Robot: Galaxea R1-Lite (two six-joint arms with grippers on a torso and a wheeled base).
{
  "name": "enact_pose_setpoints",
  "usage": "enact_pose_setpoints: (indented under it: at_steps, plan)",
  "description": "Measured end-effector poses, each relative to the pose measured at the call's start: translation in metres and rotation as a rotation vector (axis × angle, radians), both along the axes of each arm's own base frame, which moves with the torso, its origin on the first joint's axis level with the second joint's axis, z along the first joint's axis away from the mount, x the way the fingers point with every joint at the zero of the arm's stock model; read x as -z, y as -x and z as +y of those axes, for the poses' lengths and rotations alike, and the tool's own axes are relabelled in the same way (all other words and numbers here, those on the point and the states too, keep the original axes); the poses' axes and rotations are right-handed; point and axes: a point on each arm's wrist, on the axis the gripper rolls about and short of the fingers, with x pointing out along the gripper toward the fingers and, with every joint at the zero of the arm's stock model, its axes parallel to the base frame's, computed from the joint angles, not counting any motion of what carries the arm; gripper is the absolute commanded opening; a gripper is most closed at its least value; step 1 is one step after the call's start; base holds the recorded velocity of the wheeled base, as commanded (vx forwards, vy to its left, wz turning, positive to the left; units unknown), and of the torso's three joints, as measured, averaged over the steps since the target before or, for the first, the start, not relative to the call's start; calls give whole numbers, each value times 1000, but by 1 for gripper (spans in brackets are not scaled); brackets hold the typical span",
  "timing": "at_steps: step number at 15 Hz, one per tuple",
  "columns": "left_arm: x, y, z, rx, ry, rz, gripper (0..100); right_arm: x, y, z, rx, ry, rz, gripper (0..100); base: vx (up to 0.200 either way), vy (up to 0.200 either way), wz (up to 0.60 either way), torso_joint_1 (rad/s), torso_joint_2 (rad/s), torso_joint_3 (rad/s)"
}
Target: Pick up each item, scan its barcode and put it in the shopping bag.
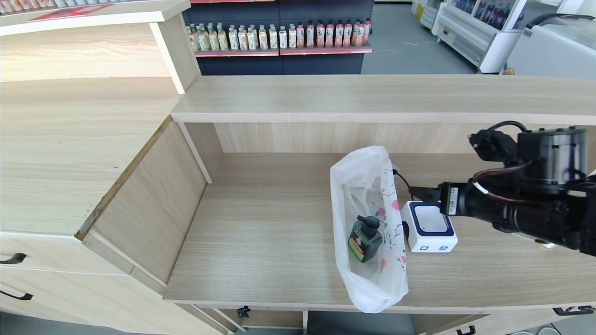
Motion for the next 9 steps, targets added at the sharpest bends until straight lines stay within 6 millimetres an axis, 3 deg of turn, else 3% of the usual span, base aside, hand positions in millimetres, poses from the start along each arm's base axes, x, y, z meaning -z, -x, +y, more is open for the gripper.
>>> enact_pose_setpoints:
  at_steps: [4,7,9]
  plan:
    - [0,0,0,0,0,0,100,15,40,-52,142,221,22,100,0,0,0,0,0,0]
    - [0,0,0,0,0,0,100,23,76,-64,162,276,11,100,0,0,0,0,0,0]
    - [0,0,0,0,0,0,100,21,89,-67,170,278,-15,100,0,0,0,0,0,0]
